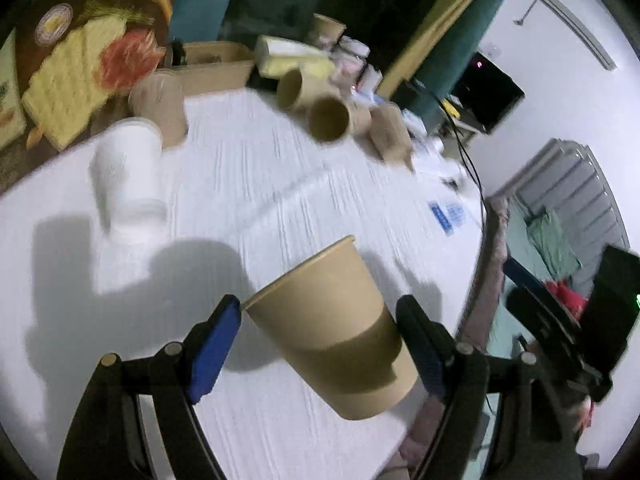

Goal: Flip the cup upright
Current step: 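Lift the brown kraft cup with the right gripper and turn it upright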

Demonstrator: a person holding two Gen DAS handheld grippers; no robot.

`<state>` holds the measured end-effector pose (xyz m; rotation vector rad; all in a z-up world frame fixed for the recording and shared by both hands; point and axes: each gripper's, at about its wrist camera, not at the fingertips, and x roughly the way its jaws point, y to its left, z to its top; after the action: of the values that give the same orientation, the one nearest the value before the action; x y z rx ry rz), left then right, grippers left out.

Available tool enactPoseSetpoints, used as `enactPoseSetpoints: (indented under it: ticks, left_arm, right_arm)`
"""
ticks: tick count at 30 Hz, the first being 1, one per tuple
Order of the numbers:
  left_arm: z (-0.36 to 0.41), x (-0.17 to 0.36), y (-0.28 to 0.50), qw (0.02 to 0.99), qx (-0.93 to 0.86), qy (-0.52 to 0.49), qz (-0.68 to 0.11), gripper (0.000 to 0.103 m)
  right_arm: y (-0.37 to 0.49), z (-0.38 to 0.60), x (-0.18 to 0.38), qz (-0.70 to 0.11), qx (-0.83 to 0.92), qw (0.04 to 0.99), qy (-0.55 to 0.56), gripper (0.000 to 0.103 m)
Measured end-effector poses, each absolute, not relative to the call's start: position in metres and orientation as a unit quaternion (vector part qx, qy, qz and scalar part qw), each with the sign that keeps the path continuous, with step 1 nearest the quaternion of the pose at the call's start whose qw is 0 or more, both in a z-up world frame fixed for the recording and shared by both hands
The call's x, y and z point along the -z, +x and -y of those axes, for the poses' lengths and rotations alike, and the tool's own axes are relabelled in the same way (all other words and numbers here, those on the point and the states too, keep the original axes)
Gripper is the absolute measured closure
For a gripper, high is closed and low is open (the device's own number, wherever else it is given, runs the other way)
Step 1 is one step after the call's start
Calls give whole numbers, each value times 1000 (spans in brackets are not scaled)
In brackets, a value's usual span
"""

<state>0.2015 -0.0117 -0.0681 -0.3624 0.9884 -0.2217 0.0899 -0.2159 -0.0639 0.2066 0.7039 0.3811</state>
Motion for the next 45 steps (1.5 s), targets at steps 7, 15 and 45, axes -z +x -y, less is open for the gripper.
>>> enactPoseSetpoints:
  ticks: [7,15,45]
  left_arm:
    - [19,96,158,855,88,-162,-484,23]
    - [13,122,157,845,64,-159,-506,18]
    - [-102,100,-3,904,-70,-190,-376,14]
  right_arm:
    - [53,210,95,-385,-185,899,99,2]
    - [45,210,105,-400,-174,894,100,2]
    - [124,33,110,-572,-358,738,-20,2]
